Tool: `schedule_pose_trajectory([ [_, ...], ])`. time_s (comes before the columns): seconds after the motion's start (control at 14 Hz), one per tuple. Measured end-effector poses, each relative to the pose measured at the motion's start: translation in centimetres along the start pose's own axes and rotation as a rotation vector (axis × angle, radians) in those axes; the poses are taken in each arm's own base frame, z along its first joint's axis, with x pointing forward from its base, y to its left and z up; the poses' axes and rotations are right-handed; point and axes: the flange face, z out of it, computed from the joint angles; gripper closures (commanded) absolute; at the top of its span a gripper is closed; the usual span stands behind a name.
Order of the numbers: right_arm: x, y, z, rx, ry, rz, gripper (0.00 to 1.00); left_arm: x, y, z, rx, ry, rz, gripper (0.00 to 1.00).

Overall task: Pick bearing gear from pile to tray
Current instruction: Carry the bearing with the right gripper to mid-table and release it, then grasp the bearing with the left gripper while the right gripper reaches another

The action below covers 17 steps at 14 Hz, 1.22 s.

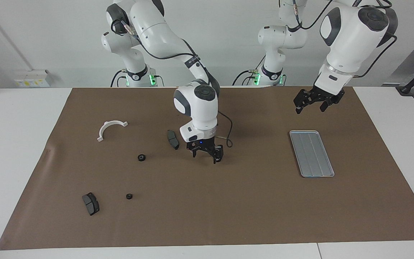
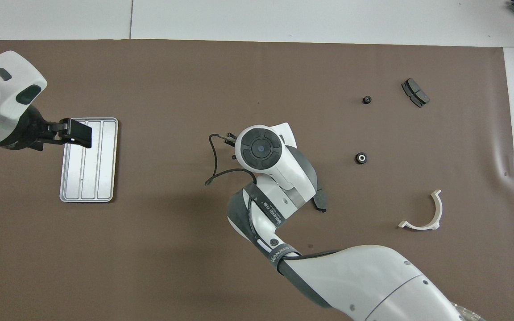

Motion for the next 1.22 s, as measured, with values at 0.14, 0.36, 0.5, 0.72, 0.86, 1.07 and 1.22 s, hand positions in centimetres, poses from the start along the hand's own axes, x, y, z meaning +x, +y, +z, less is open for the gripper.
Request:
schedule_pose_trajectory([
  [0.14, 4.1, 5.6, -2.5, -0.04, -0.016, -0.091, 0.0, -0.3, 3.6, 1.1, -0.006, 0.016, -0.031, 0.0],
  [0.36, 6.7, 12.5, -2.2, -0.078, -0.066, -0.233, 0.0, -0.5, 10.1, 4.6, -0.01, 0.021, -0.035, 0.0],
  [0.5, 6.7, 15.4, -0.3, -0.087, -0.115, -0.292, 0.0, -0.3, 13.4, 7.0, -0.002, 0.006, -0.014, 0.0],
  [0.72, 6.5, 18.6, 2.0, -0.056, -0.144, -0.364, 0.0, 0.1, 17.3, 9.7, 0.012, -0.011, -0.013, 0.0],
  [0.86, 5.8, 20.3, 3.5, -0.023, -0.129, -0.38, 0.0, 0.6, 20.5, 11.7, 0.022, -0.012, -0.035, 0.0],
  [1.07, 4.6, 22.5, 5.1, -0.004, -0.12, -0.401, 0.0, 0.3, 24.4, 14.9, 0.02, -0.004, -0.02, 0.0],
  [1.22, 4.2, 23.7, 5.4, 0.002, -0.134, -0.409, 0.02, 0.2, 26.0, 16.8, 0.009, 0.012, -0.015, 0.0],
])
